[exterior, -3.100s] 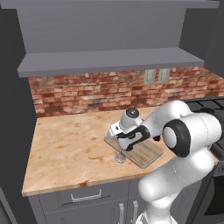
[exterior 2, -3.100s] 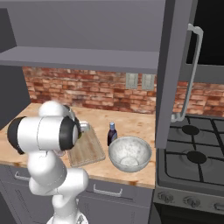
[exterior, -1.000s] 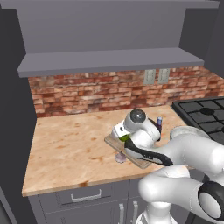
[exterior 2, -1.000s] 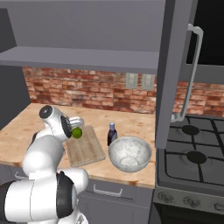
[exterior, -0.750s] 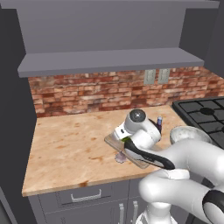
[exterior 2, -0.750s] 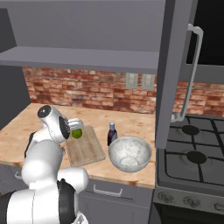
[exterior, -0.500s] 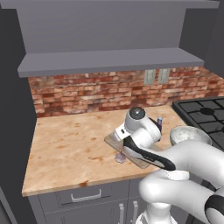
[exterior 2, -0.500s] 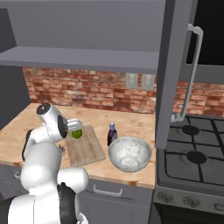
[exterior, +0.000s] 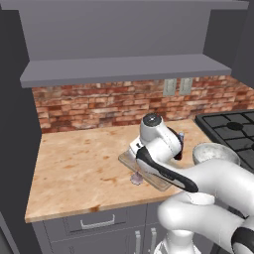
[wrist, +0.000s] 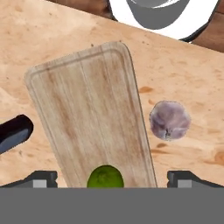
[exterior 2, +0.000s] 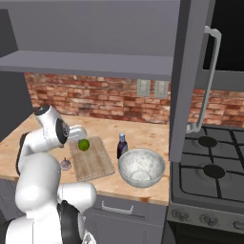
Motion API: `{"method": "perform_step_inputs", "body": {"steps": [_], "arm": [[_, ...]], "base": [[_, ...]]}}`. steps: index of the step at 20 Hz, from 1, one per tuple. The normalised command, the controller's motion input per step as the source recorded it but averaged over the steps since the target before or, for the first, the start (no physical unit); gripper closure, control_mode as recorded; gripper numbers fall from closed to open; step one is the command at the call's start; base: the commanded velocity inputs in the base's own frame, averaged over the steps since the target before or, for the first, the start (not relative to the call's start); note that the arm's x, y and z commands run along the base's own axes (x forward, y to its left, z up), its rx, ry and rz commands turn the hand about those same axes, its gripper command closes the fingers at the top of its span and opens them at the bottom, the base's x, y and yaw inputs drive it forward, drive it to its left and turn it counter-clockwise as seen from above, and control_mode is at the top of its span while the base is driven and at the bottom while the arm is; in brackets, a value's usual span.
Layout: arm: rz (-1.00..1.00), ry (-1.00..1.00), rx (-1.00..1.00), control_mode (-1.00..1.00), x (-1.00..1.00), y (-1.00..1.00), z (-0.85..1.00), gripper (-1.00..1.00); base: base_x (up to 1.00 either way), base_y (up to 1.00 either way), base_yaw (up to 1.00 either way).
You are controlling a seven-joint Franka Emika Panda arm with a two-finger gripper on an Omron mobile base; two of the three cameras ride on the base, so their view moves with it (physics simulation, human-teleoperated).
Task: Open the cabinet. Place the bowl and condiment on the counter. Then place the lime and garlic on the cutting board.
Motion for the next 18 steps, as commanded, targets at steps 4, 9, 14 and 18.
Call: {"method": "perform_step_inputs", "body": {"steps": [4, 9, 14, 18], "arm": [[0.0, 0.0, -0.01, -1.0, -0.4, 0.06, -0.04, -1.0], [0.0, -0.03, -0.02, -1.0, -0.4, 0.08, -0.06, -1.0], [0.0, -0.07, -0.03, -1.0, -0.3, 0.03, -0.01, -1.0], [0.0, -0.02, 0.0, -1.0, -0.01, 0.0, 0.0, -1.0]], "base": [[0.0, 0.0, 0.0], [0.0, 0.0, 0.0], [0.0, 0.0, 0.0], [0.0, 0.0, 0.0]]}}
